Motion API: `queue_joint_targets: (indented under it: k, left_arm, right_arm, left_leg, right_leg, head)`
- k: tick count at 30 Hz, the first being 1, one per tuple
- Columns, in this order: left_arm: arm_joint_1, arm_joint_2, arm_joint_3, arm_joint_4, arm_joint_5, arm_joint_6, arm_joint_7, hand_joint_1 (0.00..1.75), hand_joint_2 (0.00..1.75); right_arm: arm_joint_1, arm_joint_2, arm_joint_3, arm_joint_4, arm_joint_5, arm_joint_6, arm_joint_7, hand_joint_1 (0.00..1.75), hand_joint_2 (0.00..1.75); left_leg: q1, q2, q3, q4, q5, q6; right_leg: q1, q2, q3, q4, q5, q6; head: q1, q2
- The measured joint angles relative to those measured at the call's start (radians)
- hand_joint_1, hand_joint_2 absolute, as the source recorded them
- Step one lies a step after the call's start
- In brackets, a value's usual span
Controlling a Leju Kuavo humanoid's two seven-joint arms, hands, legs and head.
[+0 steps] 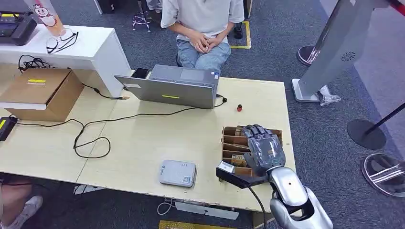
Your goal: Pass the card to the sensor for recognition and then transmit it.
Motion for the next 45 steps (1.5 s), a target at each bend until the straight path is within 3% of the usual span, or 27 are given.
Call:
queue_joint_targets:
  k: [8,11,17,23,24,29,45]
  left_arm:
    - [0.0,0.003,0.0,0.0,0.0,0.005,-0.001,0.0,0.0]
    - [0.0,0.005,0.0,0.0,0.0,0.009,-0.001,0.0,0.0]
    - [0.0,0.009,0.0,0.0,0.0,0.016,-0.001,0.0,0.0]
    - [0.0,0.014,0.0,0.0,0.0,0.023,-0.001,0.0,0.0]
    - [0.0,0.015,0.0,0.0,0.0,0.023,-0.001,0.0,0.0]
    - [0.0,0.019,0.0,0.001,0.0,0.025,-0.001,0.0,0.0]
    - [0.0,0.028,0.0,0.011,0.0,0.03,-0.004,0.0,0.0]
  right_arm:
    - [0.006,-0.001,0.0,0.001,0.0,0.004,0.01,0.51,1.75]
    - [0.006,-0.002,0.0,0.002,0.0,0.004,0.011,0.33,1.75]
    - [0.007,-0.003,-0.001,0.02,0.0,0.005,0.02,0.38,1.75]
    - [0.012,-0.005,-0.001,0.031,0.0,0.004,0.022,0.56,1.75]
    - [0.012,-0.006,-0.001,0.032,0.0,0.004,0.023,0.66,1.75]
    - [0.013,-0.008,-0.001,0.034,0.0,0.004,0.023,0.77,1.75]
    - [0.014,-0.008,-0.001,0.051,-0.002,-0.001,0.02,0.77,1.75]
  left_leg:
    - [0.0,0.0,0.0,0.0,0.0,0.0]
    - [0.0,0.0,0.0,0.0,0.0,0.0]
    - [0.0,0.0,0.0,0.0,0.0,0.0]
    - [0.0,0.0,0.0,0.0,0.0,0.0]
    - [0.0,0.0,0.0,0.0,0.0,0.0]
    - [0.0,0.0,0.0,0.0,0.0,0.0]
    - [0.0,0.0,0.0,0.0,0.0,0.0]
  right_leg:
    - [0.0,0.0,0.0,0.0,0.0,0.0]
    - [0.0,0.0,0.0,0.0,0.0,0.0]
    - [0.0,0.0,0.0,0.0,0.0,0.0]
    - [0.0,0.0,0.0,0.0,0.0,0.0]
    - [0.0,0.0,0.0,0.0,0.0,0.0]
    - [0.0,0.0,0.0,0.0,0.0,0.0]
    - [0.0,0.0,0.0,0.0,0.0,0.0]
  head:
    - [0.0,0.0]
    - [0.0,0.0]
    - [0.0,0.0]
    - [0.0,0.0]
    - [0.0,0.0]
    - [0.0,0.0]
    - [0.0,0.0]
